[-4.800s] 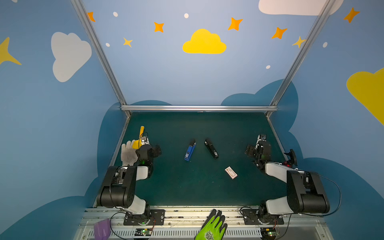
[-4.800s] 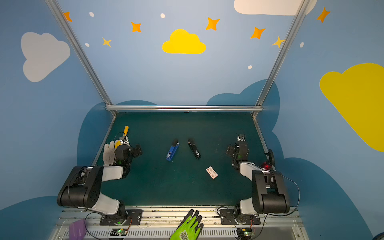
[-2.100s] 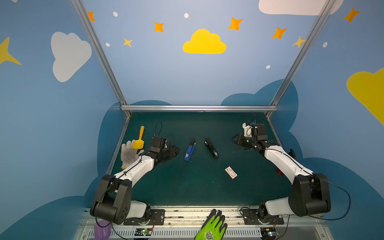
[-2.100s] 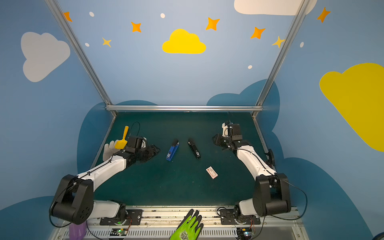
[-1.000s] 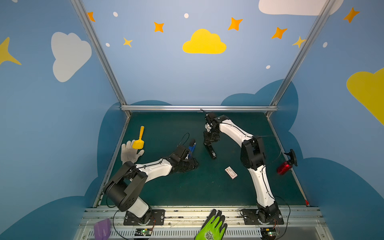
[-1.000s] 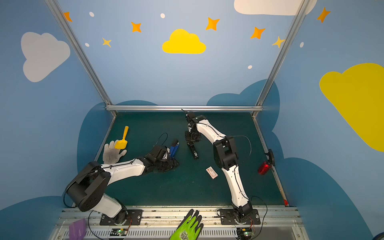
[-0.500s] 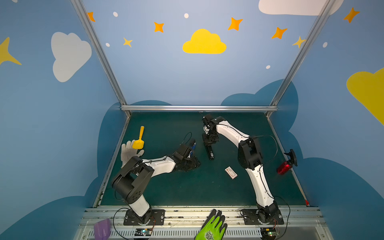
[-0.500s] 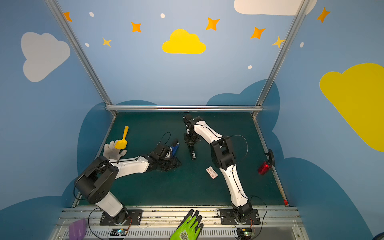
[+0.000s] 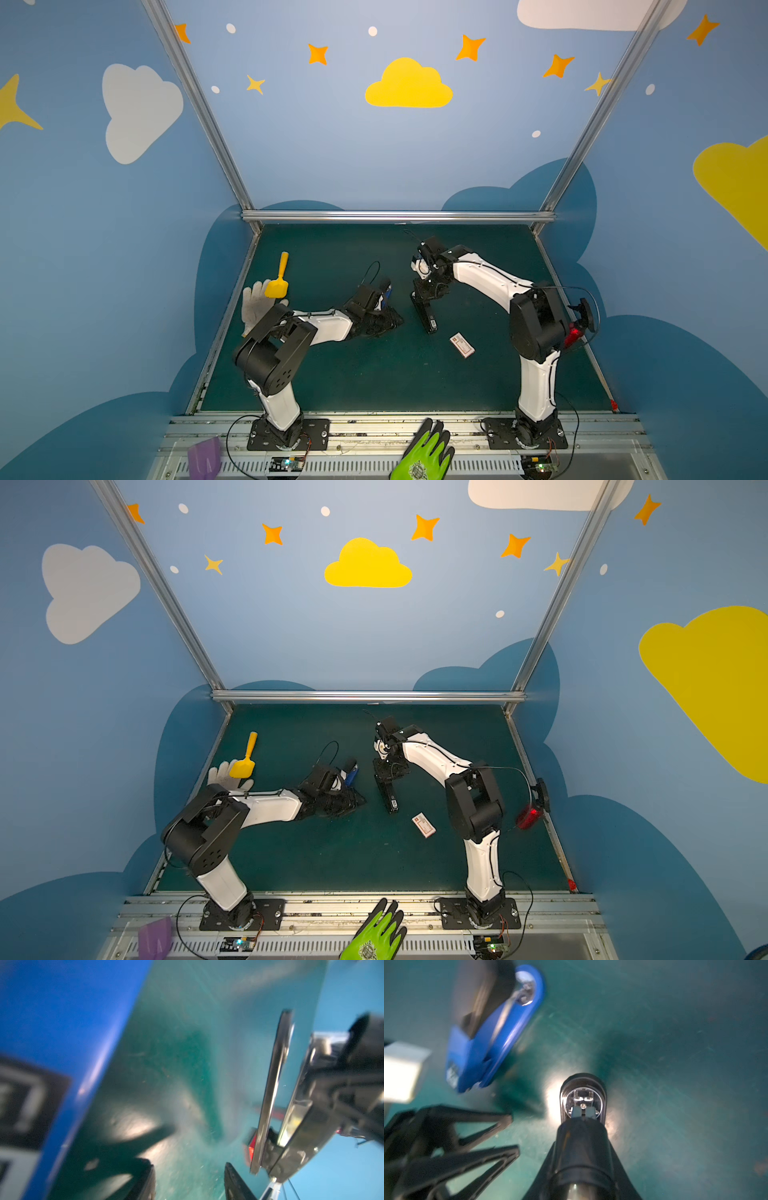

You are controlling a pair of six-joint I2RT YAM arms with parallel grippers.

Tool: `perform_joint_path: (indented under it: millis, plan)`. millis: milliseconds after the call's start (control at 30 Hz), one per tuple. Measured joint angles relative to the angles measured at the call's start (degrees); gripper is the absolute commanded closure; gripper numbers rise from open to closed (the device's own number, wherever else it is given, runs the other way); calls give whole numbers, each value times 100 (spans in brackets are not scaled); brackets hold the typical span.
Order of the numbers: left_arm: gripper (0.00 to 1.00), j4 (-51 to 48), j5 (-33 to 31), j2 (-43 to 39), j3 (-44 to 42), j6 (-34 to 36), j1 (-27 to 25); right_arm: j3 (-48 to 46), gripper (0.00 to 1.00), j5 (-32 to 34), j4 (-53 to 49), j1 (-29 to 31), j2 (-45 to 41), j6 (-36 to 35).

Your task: Load the staples into the stapler

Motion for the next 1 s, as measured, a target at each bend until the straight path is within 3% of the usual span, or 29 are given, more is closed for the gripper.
perform_joint_path:
  millis: [367,600,867,1000]
  plan:
    - [40,1084,400,-295,-435,-299,55,-1276,100,-197,634,208,-1231,-289]
    - [41,1714,608,-365,-514,-492,52,-1515,100,-168,804,389,-1609,-459]
    - [48,1858,686,-367,-514,-586,39,-1558,100,-81,898,632,-1626,-544]
    - [63,1895,730,-367,-505,-616,35,-1561,100,-35,929,763,-1751,-577]
